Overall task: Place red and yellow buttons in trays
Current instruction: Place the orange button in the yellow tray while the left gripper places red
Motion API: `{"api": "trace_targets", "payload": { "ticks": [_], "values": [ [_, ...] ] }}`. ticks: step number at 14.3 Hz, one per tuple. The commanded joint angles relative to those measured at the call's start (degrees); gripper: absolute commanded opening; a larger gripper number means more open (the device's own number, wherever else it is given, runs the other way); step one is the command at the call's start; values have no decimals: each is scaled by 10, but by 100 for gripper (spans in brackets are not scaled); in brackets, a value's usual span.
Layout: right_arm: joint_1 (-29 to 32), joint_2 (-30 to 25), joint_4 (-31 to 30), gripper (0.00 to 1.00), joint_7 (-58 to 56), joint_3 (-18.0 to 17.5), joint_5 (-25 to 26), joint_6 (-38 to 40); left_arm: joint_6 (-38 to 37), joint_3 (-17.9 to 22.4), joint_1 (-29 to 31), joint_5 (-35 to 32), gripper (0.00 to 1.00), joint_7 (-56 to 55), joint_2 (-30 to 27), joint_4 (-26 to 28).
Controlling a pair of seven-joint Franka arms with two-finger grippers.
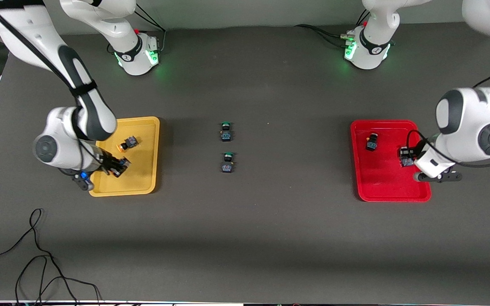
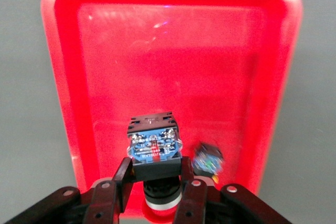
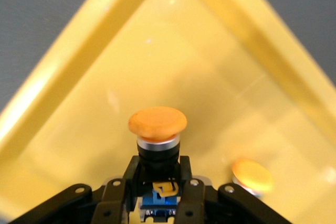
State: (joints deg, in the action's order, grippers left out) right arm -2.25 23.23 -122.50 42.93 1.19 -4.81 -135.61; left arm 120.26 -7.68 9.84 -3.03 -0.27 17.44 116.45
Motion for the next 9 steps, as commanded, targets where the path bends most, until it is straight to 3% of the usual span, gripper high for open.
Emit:
{"api": "trace_targets", "payload": {
  "ticks": [1, 2, 3, 5, 8, 9],
  "values": [
    [-9, 6, 13, 10, -7, 0, -13, -8, 44, -8, 9, -21, 0, 9, 44, -4],
    [-11, 4, 13, 75, -6, 0, -13, -8, 57, -8, 10, -21, 0, 9, 57, -4],
    [-12, -1, 13, 100, -4, 0, -13, -6, 66, -7, 10, -21, 0, 8, 63, -4],
    [-12, -24, 16, 100, -2, -3, -13, 17, 66, -8, 9, -21, 0, 6, 63, -5],
    [-12, -73, 63, 100, -13, -5, -13, 119, 54, -8, 6, -21, 79, 9, 56, -10],
    [-12, -98, 75, 100, -23, -7, -8, 150, 41, -8, 9, -21, 99, 11, 45, -10]
  ]
}}
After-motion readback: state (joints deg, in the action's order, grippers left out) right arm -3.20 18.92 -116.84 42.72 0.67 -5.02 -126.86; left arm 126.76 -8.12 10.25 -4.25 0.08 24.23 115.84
